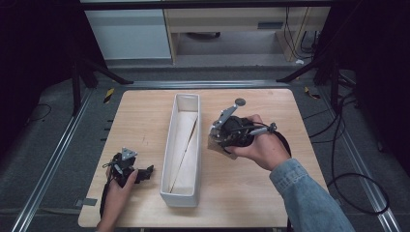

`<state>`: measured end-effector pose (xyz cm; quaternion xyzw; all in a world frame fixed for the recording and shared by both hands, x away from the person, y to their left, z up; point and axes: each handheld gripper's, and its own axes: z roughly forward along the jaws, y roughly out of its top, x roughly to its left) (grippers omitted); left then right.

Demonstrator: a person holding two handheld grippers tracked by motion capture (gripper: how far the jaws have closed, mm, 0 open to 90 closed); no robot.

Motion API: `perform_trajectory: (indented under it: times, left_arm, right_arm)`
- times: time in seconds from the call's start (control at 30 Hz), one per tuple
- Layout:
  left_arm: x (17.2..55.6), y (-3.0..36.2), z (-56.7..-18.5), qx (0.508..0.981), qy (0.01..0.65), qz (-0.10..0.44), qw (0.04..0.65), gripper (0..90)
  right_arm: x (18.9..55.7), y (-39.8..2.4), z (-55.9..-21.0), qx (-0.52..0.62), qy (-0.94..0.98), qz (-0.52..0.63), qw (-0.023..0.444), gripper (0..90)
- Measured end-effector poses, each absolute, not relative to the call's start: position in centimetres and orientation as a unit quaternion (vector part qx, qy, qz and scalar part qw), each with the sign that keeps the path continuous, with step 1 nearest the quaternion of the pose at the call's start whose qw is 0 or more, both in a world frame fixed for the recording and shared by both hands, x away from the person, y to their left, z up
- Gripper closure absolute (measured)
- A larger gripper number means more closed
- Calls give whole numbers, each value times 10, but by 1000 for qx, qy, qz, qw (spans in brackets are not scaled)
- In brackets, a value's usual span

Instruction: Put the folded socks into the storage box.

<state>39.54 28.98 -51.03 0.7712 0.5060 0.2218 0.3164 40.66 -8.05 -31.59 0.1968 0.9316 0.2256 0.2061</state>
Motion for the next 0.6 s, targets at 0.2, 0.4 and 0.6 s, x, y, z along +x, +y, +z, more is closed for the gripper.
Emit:
perform_trajectory:
  times: [0.2, 0.4, 0.6]
  left_arm:
    - [395, 290, -510, 771, 506, 222, 316, 0]
    - [395, 290, -510, 772, 506, 221, 316, 0]
    - [395, 290, -510, 772, 506, 221, 316, 0]
  right_arm:
    - [402, -71, -300, 183, 932, 229, 211, 470]
    - [399, -63, -288, 172, 932, 235, 215, 471]
    - [397, -55, -281, 163, 932, 243, 214, 471]
